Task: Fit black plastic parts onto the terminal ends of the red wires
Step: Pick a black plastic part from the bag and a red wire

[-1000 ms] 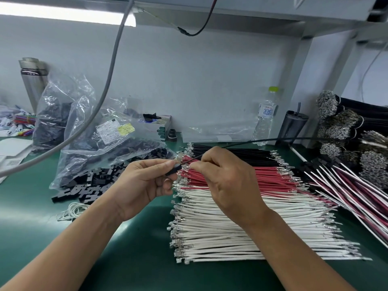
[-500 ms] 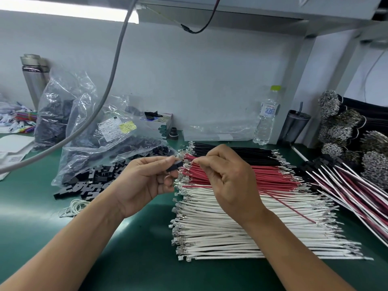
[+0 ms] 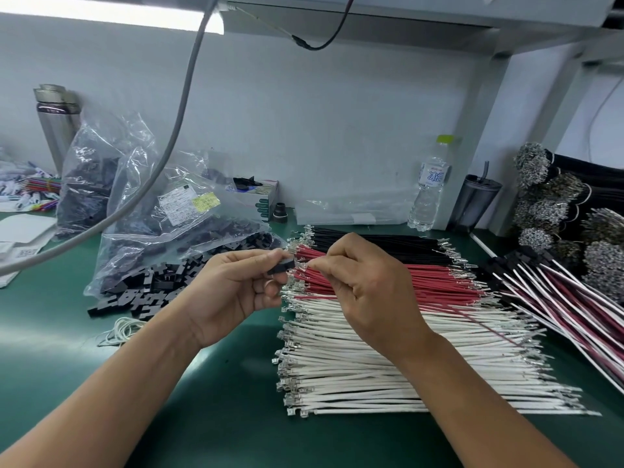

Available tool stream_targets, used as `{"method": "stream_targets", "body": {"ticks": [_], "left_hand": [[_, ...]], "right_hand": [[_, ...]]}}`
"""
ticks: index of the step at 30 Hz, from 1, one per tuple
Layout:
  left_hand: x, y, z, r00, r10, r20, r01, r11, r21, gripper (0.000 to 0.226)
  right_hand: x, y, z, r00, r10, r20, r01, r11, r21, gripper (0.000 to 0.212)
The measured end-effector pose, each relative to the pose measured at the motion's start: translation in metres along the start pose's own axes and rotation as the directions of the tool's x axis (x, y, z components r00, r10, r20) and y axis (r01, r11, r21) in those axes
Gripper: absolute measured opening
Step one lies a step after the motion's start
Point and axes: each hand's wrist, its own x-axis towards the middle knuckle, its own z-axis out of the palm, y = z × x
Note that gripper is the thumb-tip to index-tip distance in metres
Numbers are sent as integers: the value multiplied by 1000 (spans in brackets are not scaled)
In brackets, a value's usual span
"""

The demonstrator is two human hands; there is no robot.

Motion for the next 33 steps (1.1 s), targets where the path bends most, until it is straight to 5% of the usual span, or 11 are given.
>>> {"method": "stream_targets", "body": {"ticks": [6, 14, 17, 21, 24, 33], "left_hand": [[1, 0, 0, 998, -55, -43, 57, 997, 49, 35], [3, -4, 0, 990, -90, -105, 99, 991, 86, 35], [2, -6, 7, 985, 55, -164, -13, 969, 248, 34], [-1, -9, 10, 919, 389, -71, -243, 698, 674, 29], [-2, -11, 4, 914, 405, 25, -216, 433, 875, 15], [-4, -10, 10, 941, 334, 55, -274, 654, 705, 15]], "right_hand": [[1, 1, -3, 992, -67, 110, 77, 992, -98, 18], [-1, -12, 16, 988, 67, 137, -73, 996, 42, 15], [0, -7, 17, 976, 174, 131, -190, 974, 127, 13], [-2, 0, 10, 963, 238, 124, -249, 965, 78, 9], [-3, -1, 6, 966, 200, 166, -197, 980, -32, 11], [-1, -2, 4, 954, 226, 198, -256, 956, 143, 7]]}}
